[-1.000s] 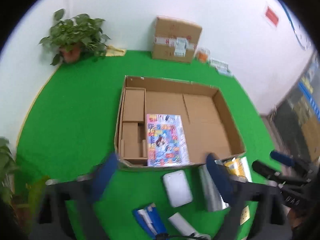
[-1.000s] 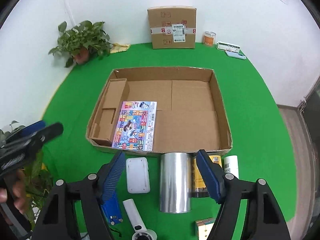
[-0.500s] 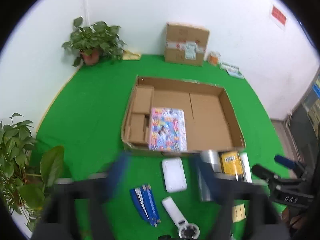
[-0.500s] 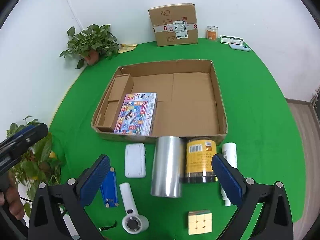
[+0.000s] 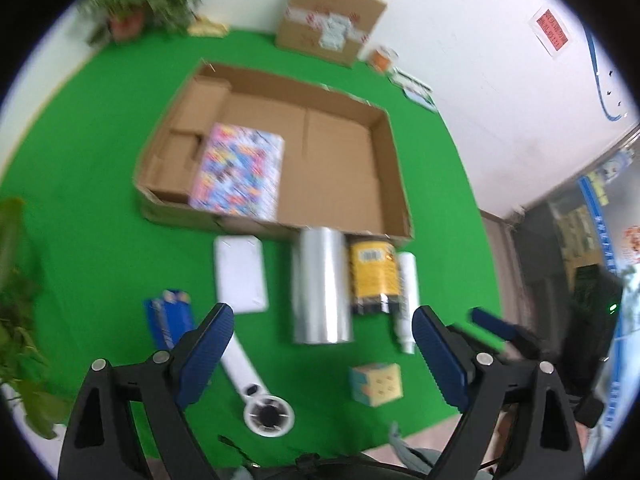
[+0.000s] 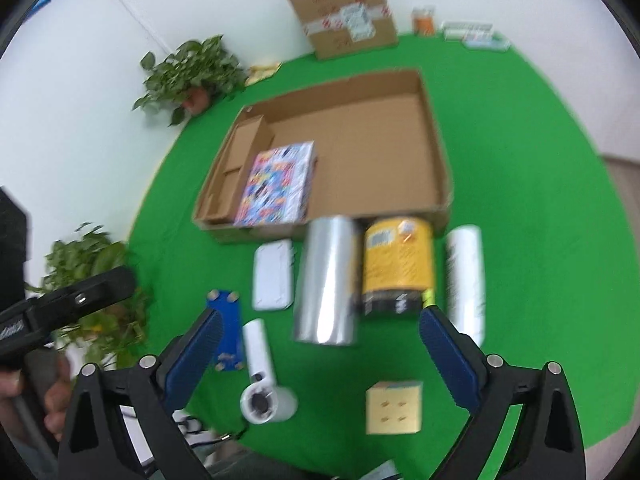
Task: Organize rigid objects
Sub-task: 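Grasp the silver metal cylinder with the left tool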
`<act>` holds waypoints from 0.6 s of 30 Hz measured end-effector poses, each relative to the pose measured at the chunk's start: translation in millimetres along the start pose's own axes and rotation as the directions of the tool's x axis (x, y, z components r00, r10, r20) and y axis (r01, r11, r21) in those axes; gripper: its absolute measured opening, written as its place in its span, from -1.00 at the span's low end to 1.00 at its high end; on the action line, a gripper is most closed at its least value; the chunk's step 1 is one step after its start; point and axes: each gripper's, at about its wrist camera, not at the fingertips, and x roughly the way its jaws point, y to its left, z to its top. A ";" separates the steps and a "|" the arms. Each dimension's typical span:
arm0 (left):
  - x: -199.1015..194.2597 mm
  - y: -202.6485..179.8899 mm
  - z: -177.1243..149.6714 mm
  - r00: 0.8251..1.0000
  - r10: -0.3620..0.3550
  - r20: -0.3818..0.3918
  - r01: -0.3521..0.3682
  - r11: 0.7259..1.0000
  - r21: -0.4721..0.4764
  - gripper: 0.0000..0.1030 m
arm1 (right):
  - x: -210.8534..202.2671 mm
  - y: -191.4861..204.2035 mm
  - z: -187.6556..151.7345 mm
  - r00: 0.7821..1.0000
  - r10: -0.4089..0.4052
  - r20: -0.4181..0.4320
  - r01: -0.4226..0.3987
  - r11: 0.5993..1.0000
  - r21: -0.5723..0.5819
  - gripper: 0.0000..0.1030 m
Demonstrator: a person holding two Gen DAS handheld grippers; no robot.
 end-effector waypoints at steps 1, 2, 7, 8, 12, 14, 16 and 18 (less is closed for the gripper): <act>8.1 1.2 2.5 1.000 -0.020 -0.019 0.020 1.000 -0.001 0.76 | 8.6 -1.7 -2.3 0.999 0.030 -0.028 -0.030 0.999 0.010 0.91; 15.6 0.9 2.7 0.999 -0.033 -0.036 0.033 0.999 0.001 0.76 | 16.9 -2.4 -4.6 0.997 0.049 -0.052 -0.048 0.999 0.022 0.91; 67.9 6.1 18.2 0.982 -0.090 -0.168 0.098 0.994 0.038 0.74 | 67.9 -11.6 -19.7 0.986 0.077 -0.148 -0.053 0.986 0.158 0.88; 77.2 8.3 21.8 0.978 -0.097 -0.184 0.106 0.994 0.039 0.74 | 75.9 -13.3 -22.5 0.985 0.076 -0.157 -0.046 0.982 0.185 0.83; 120.5 14.0 33.3 0.959 -0.135 -0.249 0.154 0.986 0.059 0.74 | 108.3 -17.4 -24.7 0.982 0.034 -0.186 0.010 0.973 0.229 0.82; 145.3 18.8 37.3 0.946 -0.159 -0.282 0.182 0.982 0.059 0.74 | 124.9 -15.4 -23.5 0.981 0.014 -0.195 0.030 0.975 0.220 0.82; 167.9 24.8 39.9 0.932 -0.171 -0.321 0.195 0.980 0.044 0.66 | 145.0 -12.1 -21.5 0.975 0.022 -0.219 0.026 0.976 0.214 0.80; 188.7 31.2 40.8 0.908 -0.203 -0.367 0.222 0.975 0.009 0.55 | 163.9 -7.8 -22.7 0.969 0.015 -0.246 0.035 0.979 0.201 0.66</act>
